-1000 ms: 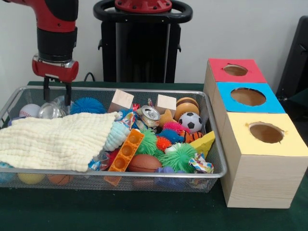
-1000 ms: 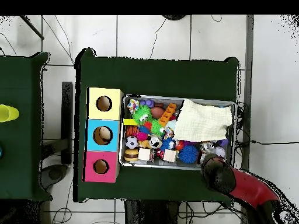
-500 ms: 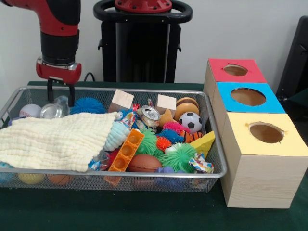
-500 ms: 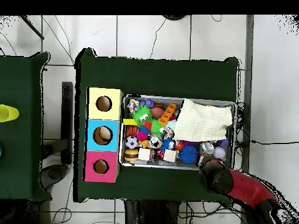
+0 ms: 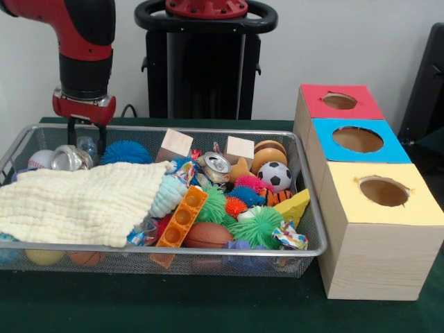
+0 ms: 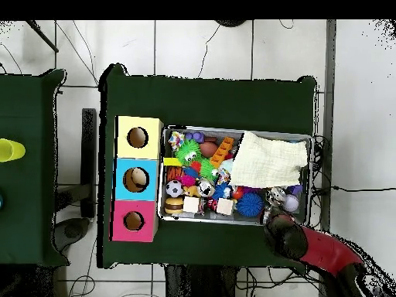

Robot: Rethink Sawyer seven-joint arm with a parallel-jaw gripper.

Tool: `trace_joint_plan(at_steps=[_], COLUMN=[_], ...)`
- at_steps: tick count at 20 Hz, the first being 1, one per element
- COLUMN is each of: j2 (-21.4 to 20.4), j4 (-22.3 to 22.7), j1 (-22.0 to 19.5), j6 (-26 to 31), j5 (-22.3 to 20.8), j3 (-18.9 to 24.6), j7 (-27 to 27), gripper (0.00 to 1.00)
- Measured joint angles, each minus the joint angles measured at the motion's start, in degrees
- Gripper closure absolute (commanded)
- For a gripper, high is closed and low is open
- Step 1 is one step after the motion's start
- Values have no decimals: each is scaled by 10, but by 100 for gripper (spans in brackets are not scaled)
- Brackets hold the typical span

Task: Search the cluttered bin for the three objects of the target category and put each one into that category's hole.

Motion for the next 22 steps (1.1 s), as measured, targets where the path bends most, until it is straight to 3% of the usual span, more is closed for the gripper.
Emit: trace_joint_plan(at_steps=[10,22], j2=[20,42], j4=[-33,-56], j1=[67,104], j6=[0,-5], j5=[-13,-16], j3=[-60,-99], j7=[0,0], gripper=[0,0])
